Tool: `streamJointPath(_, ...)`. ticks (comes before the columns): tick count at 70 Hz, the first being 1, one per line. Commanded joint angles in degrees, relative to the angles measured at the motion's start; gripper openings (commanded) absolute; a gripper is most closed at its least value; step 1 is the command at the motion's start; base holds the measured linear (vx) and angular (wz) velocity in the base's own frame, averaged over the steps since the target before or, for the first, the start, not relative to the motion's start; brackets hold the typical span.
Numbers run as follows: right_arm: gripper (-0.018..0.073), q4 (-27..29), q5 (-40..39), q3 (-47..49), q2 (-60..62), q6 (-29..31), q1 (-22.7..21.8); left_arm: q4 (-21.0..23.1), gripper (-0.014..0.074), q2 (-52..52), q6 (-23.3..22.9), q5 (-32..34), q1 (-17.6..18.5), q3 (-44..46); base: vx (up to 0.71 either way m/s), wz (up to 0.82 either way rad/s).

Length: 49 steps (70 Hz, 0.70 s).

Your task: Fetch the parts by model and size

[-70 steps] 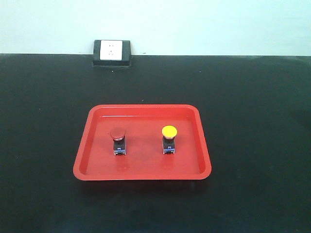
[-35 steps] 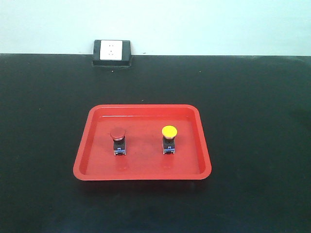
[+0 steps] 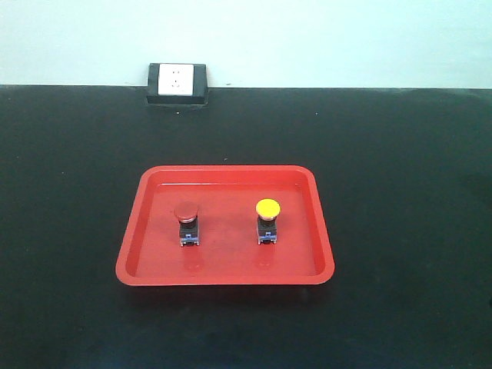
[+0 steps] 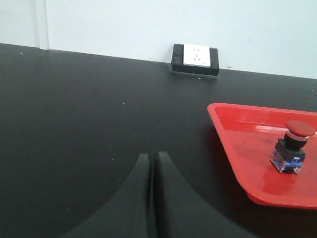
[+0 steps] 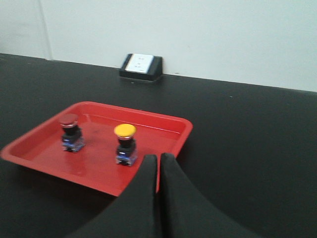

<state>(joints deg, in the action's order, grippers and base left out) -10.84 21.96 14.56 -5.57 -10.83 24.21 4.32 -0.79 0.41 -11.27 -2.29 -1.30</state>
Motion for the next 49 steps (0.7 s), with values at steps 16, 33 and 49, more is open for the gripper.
streamJointPath(16,-0.0002,8.5,-14.5,-6.1,-1.7,4.6,-20.8,0.4,-0.0006,-0.4,-0.4,4.3,-0.2,0.1,0.00,0.00)
streamJointPath(33,-0.0002,7.4,-15.5,-10.9,2.2,4.6,-25.0,0.4,-0.0006,-0.4,-0.4,4.3,-0.2,0.1,0.00,0.00)
streamJointPath(49,-0.0002,7.5,-18.4,-16.7,7.2,4.6,-25.0,0.4,-0.0006,-0.4,-0.4,4.3,-0.2,0.1,0.00,0.00)
